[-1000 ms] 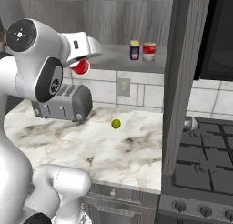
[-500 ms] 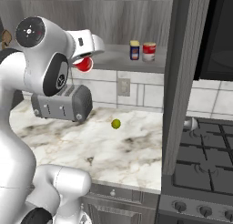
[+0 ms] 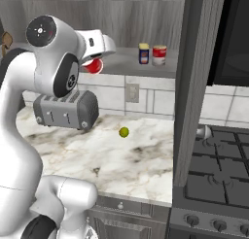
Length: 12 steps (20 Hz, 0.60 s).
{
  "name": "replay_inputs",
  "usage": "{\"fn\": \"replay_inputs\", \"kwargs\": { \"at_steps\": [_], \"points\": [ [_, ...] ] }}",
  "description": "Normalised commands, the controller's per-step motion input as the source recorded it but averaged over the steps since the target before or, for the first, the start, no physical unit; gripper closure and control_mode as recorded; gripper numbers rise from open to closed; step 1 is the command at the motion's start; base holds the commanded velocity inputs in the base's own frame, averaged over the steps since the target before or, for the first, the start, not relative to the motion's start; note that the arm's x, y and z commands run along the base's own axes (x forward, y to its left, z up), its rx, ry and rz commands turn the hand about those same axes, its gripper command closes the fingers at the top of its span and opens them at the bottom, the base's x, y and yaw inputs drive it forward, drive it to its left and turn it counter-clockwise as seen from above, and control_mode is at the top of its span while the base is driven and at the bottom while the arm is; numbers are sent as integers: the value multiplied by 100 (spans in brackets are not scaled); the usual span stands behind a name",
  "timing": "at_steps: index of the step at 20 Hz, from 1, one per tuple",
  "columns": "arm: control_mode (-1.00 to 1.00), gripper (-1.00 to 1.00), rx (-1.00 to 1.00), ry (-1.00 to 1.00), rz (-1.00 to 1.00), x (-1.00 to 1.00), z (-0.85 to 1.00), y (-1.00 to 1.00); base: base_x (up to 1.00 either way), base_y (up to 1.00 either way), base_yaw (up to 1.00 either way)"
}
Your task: Pick the cans from the counter and place them in their designated side in the cabinet.
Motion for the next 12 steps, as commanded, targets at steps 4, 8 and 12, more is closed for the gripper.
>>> {"fn": "replay_inputs", "kwargs": {
  "at_steps": [4, 8, 12],
  "points": [
    [-100, 100, 0, 0, 0, 18, 0, -4, 0, 0, 0],
    [-100, 100, 0, 0, 0, 15, 0, -7, 0, 0, 0],
    [-100, 100, 0, 0, 0, 16, 0, -6, 0, 0, 0]
  ]
}}
